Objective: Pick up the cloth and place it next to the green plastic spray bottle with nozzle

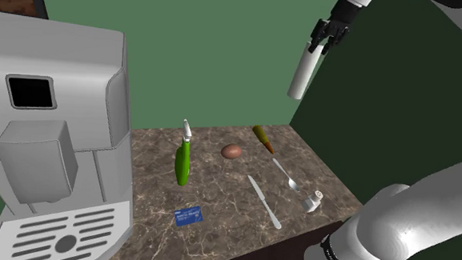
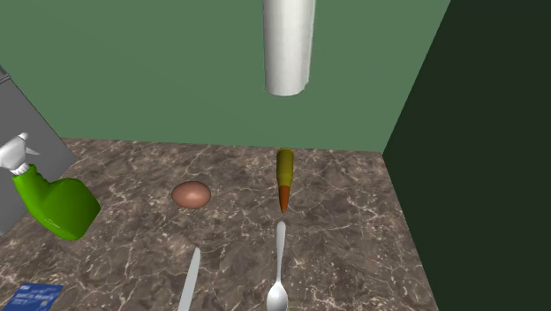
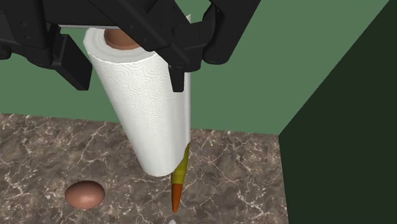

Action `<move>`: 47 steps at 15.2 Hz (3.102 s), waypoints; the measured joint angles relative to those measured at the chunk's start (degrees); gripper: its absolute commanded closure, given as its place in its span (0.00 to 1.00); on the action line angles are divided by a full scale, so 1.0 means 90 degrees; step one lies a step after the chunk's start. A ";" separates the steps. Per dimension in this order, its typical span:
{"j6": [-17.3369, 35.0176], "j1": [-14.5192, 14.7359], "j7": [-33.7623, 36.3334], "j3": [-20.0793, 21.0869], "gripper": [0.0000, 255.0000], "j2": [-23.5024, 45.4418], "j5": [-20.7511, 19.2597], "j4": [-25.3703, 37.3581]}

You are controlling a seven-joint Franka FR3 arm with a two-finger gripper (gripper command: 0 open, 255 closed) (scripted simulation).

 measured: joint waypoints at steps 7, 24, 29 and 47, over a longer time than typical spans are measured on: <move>-0.0069 0.0276 0.1139 0.0859 1.00 -0.0921 -0.0160 -0.0889; -0.0419 0.0883 0.3776 0.2984 1.00 -0.1781 0.0291 -0.1535; -0.0472 0.1027 0.4490 0.3571 1.00 -0.1710 0.0448 -0.1429; 0.0915 0.1171 0.4599 0.3650 1.00 -0.2320 0.0615 -0.3422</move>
